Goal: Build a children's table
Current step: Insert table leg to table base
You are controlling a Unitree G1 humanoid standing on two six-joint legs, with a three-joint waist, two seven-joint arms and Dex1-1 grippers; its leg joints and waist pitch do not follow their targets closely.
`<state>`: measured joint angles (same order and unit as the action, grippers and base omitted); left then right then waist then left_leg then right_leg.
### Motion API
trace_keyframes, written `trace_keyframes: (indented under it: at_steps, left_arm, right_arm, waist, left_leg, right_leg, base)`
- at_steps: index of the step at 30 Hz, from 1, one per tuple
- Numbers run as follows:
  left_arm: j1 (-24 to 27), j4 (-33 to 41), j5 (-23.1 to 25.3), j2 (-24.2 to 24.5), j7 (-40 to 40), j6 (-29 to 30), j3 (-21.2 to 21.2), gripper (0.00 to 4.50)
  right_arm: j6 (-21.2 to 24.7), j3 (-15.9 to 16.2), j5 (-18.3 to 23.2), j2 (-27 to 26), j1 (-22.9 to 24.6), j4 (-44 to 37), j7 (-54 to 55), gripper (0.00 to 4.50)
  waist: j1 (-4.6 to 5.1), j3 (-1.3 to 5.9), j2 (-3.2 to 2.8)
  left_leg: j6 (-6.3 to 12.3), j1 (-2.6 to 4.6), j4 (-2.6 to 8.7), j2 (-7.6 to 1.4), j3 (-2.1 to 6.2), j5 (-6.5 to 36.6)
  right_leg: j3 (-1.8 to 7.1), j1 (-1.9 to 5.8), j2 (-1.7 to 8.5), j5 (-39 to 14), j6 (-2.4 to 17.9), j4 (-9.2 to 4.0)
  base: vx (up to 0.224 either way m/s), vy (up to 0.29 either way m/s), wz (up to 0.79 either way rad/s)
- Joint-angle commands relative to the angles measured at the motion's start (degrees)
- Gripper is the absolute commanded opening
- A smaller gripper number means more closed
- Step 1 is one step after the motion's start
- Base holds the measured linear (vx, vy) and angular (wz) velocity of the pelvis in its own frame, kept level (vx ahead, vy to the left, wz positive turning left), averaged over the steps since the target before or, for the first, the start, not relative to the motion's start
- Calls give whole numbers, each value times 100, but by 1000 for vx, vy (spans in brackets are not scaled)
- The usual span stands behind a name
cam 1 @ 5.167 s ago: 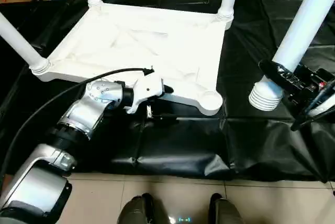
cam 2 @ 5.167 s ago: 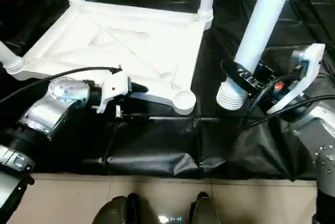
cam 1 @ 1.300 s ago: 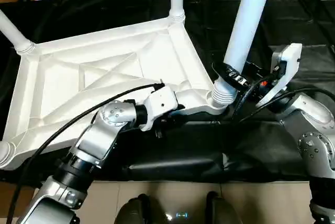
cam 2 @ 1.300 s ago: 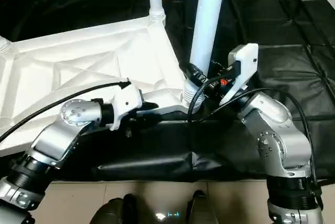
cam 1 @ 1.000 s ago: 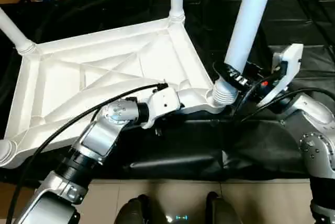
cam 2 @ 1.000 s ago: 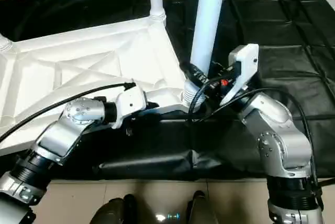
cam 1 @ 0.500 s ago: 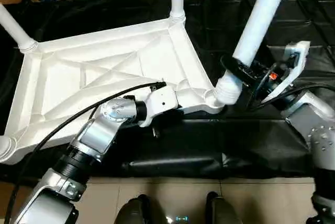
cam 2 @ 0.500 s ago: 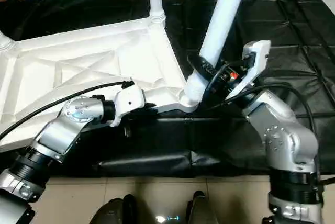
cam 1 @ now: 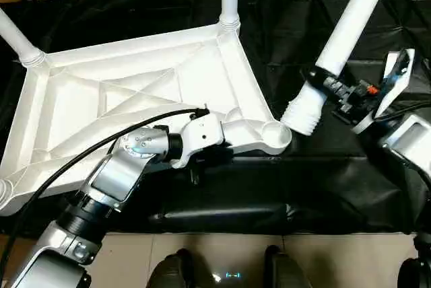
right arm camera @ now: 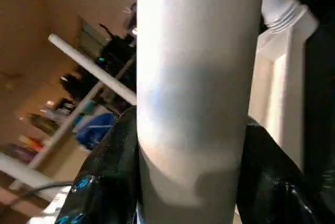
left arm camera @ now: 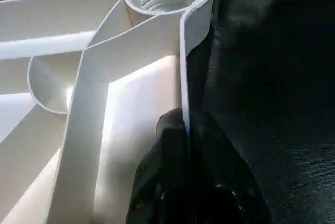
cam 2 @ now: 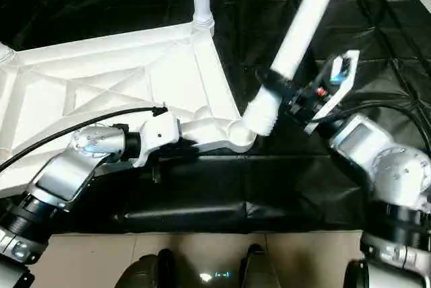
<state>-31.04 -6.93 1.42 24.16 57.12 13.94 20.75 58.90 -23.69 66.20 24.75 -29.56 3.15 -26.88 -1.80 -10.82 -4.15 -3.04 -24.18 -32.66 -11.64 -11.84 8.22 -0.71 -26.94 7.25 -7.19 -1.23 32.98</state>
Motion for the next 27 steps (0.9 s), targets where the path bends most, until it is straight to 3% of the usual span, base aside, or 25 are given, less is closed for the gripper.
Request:
trace_keyframes:
  at_steps: [1,6,16,17,18,19,21,22,27]
  left_arm:
    - [199,53,45,75,166,149,197,4]
    - [212,108,55,93,101,234,206,4]
    - [239,171,101,90,57,295,227,4]
    - [250,179,110,91,38,293,229,4]
    - [252,179,112,91,36,292,229,4]
    - [262,182,122,90,14,281,227,4]
    - [272,183,122,69,-18,277,220,4]
    - [276,187,121,64,-22,279,222,4]
    - [307,265,110,62,-16,351,242,1]
  right_arm:
    - [260,-222,438,-4,-97,60,160,186]
    - [573,-490,982,-15,-190,231,464,186]
    - [630,-507,1217,-74,-205,155,796,186]
    - [286,-225,666,6,-106,-87,568,186]
    - [218,-171,557,23,-86,-132,520,186]
    - [-384,286,-278,151,56,-436,153,186]
    - [-789,643,-810,234,141,-616,-52,186]
    - [-866,696,-864,217,144,-646,-83,186]
    - [-937,711,-678,3,25,-760,-72,186]
  waist:
    - [0,458,173]
    - [-2,435,176]
    - [-11,417,168]
    - [-17,428,173]
    - [-18,425,180]
    - [-32,426,183]
    - [-37,431,159]
    - [-23,426,177]
    - [-26,428,136]
  left_leg:
    - [563,190,342,28,-22,731]
    - [477,191,353,35,-27,733]
    - [330,181,380,39,-32,821]
    - [312,178,379,33,-31,831]
    - [294,171,379,31,-31,799]
    - [259,155,379,24,-30,810]
    - [235,170,381,27,-31,802]
    - [248,168,381,43,-39,821]
    - [354,190,388,26,-27,865]
  right_leg:
    - [2,352,-87,-1182,1316,-295]
    - [3,346,-91,-1200,1268,-303]
    - [-3,333,-89,-1302,1181,-325]
    - [-9,332,-88,-1282,1167,-317]
    - [-7,334,-87,-1248,1147,-314]
    - [-17,326,-89,-1229,1080,-306]
    - [-10,329,-88,-1190,1034,-308]
    - [-4,341,-90,-1184,1052,-316]
    - [-1,336,-92,-1158,1175,-308]
  base:
    - [0,0,0]
    - [0,0,0]
    - [0,0,0]
    - [0,0,0]
    - [0,0,0]
    - [0,0,0]
    - [0,0,0]
    - [0,0,0]
    - [0,0,0]
